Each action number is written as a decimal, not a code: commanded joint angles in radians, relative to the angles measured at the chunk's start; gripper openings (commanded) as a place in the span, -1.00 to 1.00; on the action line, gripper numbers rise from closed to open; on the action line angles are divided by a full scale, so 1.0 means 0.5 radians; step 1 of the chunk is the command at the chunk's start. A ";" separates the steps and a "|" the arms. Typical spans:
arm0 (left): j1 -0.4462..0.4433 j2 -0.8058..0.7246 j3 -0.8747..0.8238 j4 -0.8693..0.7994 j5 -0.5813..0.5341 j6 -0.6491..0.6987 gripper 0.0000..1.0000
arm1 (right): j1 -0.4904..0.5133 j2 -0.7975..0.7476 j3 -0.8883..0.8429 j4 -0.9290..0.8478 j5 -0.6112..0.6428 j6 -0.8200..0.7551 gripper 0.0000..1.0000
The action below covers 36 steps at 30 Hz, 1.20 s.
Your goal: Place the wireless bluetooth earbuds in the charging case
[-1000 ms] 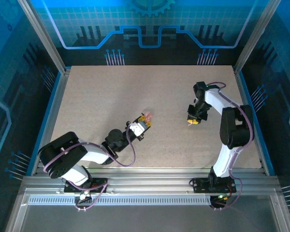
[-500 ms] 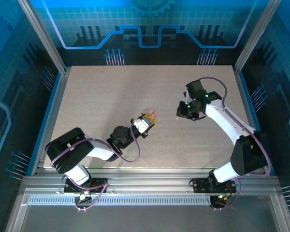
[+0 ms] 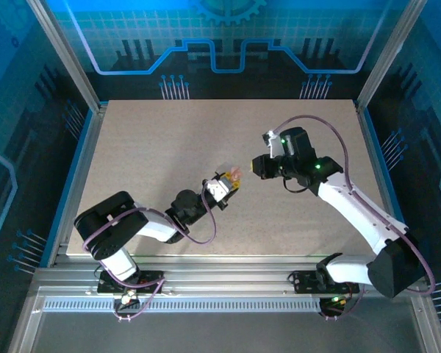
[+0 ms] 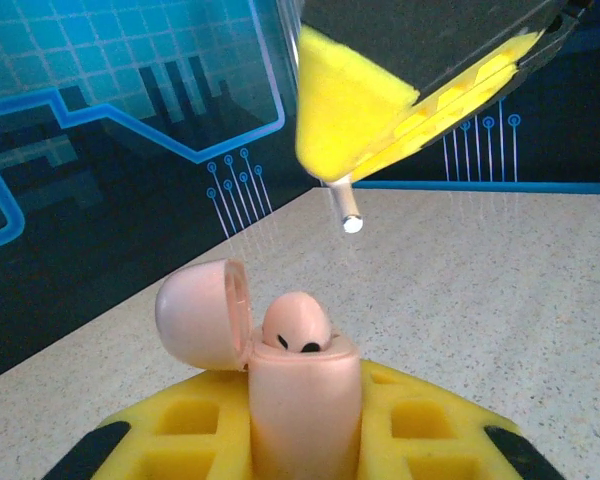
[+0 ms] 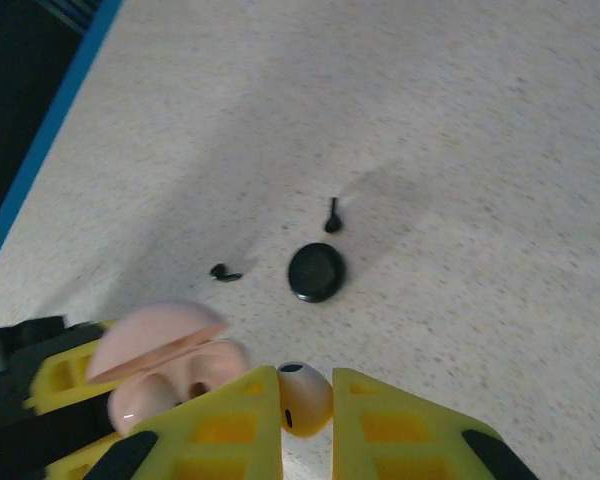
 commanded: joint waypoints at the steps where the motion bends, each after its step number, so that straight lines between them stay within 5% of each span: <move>1: -0.003 0.005 0.057 0.071 0.021 -0.057 -0.67 | 0.070 -0.055 -0.022 0.121 -0.069 -0.155 -0.70; 36: -0.002 -0.105 0.110 0.070 0.062 -0.352 -0.66 | 0.269 -0.070 -0.043 0.214 0.273 -0.281 -0.70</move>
